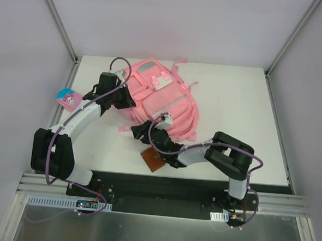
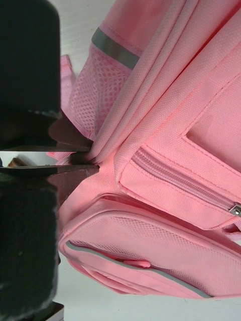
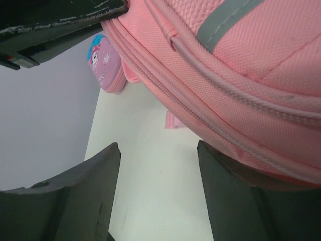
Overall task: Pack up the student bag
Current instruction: Zip the student bag at the center of the board.
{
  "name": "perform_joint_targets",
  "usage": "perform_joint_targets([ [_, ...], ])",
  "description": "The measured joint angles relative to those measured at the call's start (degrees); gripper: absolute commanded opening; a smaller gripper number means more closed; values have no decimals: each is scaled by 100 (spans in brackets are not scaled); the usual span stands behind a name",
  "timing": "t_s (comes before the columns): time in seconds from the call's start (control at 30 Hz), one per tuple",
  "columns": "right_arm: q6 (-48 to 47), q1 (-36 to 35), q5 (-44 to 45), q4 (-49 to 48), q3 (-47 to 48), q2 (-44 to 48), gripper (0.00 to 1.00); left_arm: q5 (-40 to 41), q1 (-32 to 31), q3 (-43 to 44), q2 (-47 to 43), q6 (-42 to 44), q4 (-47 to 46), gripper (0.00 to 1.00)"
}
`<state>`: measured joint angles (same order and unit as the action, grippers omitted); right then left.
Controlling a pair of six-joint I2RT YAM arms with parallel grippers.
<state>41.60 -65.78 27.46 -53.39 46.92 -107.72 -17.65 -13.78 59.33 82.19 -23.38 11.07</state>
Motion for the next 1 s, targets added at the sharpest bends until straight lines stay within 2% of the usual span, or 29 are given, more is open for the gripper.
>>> perform_joint_targets([
  [0.33, 695, -144, 1043, 570, 636, -452, 59, -35, 0, 68, -13, 9, 85, 0],
  [0.57, 612, -177, 1617, 741, 1141, -914, 57, -76, 0, 118, -13, 9, 94, 0],
  [0.67, 533, -177, 1821, 780, 1292, -1067, 53, -96, 0, 120, -13, 7, 79, 0],
  [0.8, 420, -170, 2028, 780, 1340, -1141, 41, -125, 0, 129, -13, 7, 46, 0],
  [0.9, 332, -138, 2085, 780, 1353, -1182, 39, -136, 0, 131, -13, 7, 4, 0],
  [0.97, 280, -107, 2090, 772, 1362, -1200, 28, -133, 0, 131, -13, 4, -15, 0],
  [1.0, 243, -94, 2083, 765, 1362, -1200, 15, -133, 0, 131, -13, 4, -31, 0],
])
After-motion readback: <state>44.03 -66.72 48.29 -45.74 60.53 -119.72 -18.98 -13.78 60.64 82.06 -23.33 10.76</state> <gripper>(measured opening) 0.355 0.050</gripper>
